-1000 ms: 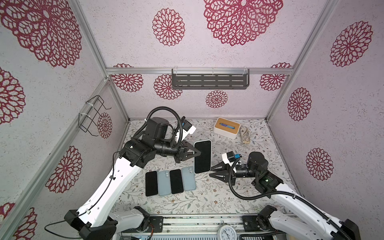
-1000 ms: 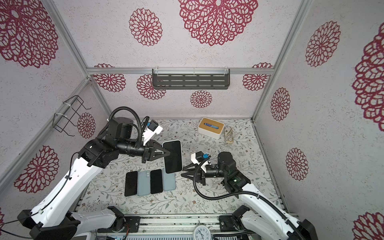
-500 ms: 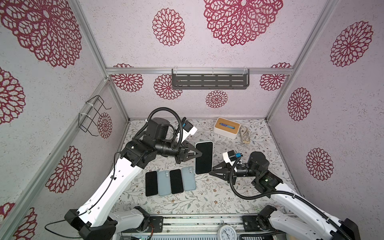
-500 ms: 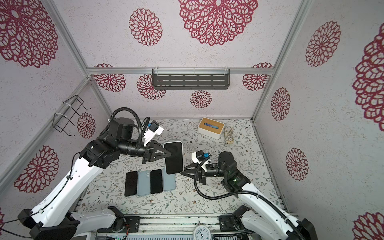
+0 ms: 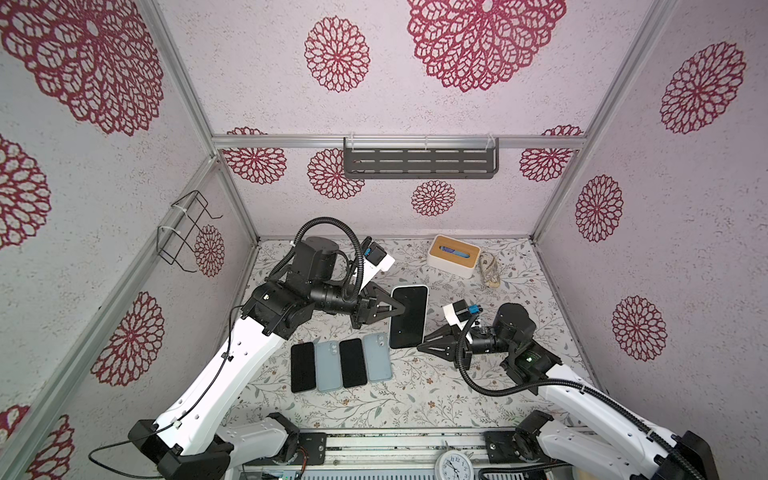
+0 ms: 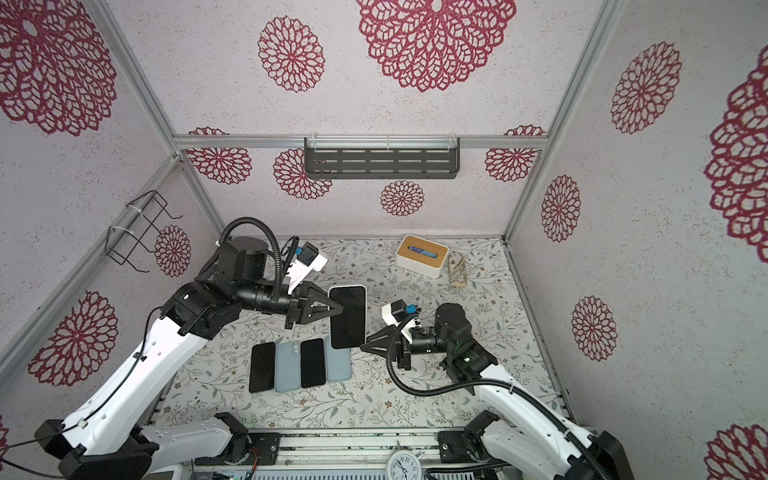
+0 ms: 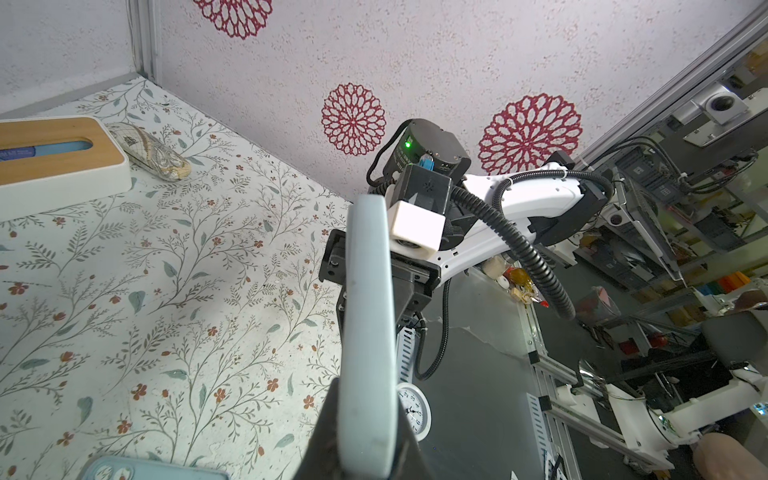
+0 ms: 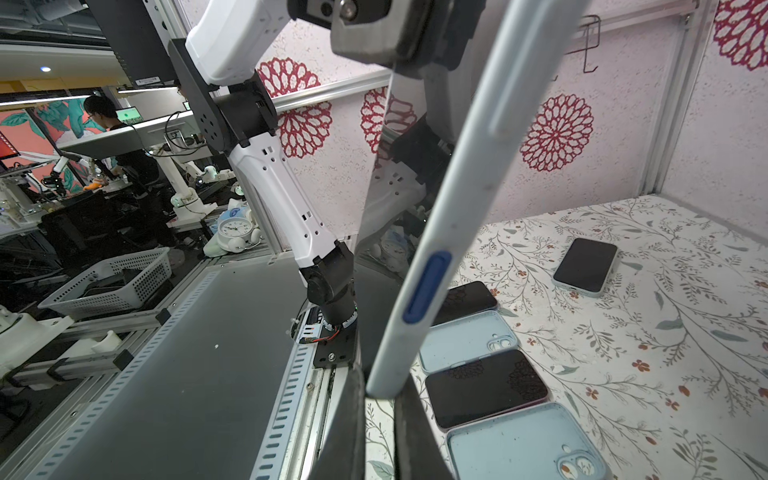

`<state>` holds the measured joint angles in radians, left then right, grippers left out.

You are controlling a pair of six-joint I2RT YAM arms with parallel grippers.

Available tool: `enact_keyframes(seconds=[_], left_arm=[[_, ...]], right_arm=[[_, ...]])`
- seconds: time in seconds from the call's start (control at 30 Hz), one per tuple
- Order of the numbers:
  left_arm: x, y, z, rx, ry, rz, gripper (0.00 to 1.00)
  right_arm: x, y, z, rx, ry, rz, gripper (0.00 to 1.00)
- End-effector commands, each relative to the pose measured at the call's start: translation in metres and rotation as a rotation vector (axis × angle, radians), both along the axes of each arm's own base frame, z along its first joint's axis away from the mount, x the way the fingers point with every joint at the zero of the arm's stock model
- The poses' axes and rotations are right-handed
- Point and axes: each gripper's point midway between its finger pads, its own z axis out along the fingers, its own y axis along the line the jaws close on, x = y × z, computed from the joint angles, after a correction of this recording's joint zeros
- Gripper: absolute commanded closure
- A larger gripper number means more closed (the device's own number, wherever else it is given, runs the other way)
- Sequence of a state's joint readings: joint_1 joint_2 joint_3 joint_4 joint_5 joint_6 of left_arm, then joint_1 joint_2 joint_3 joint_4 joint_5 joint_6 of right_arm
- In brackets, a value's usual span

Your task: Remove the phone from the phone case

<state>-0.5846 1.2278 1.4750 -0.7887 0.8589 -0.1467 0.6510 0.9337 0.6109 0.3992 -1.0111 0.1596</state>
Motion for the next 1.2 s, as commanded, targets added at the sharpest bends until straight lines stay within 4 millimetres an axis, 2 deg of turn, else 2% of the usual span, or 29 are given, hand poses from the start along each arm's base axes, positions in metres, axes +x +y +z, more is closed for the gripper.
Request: enact_keyframes(seconds=[0.0,0.17,0.3,0.63,0.83,1.17], left_arm=[[0.002,-0.007,0.006,-0.041,-0.021,-0.012,1.00],[0.000,-0.014,0.000,-0.048,0.003,-0.027,1.00],[0.000,-0.021,-0.008,-0.055,0.027,-0.036,1.00],[0.004,-0.034,-0.030,-0.061,0.096,-0.043,1.00],[0.004,-0.038,-0.031,-0.092,0.114,-0.055,1.00],[0.009,-0.039,-0.025,-0.104,0.101,-0.039,1.00]], right_arm=[[-0.011,-0.001,0.036,0.119,-0.176,0.038,1.00],[-0.010,-0.001,0.037,0.129,-0.238,0.034,1.00],[-0.009,-0.002,0.035,0.148,-0.356,0.013,1.00],[0.015,0.000,0.054,0.157,-0.648,-0.135,1.00],[0.024,-0.002,0.059,0.188,-0.707,-0.209,1.00],[0.028,-0.016,0.046,0.204,-0.694,-0.326,1.00]])
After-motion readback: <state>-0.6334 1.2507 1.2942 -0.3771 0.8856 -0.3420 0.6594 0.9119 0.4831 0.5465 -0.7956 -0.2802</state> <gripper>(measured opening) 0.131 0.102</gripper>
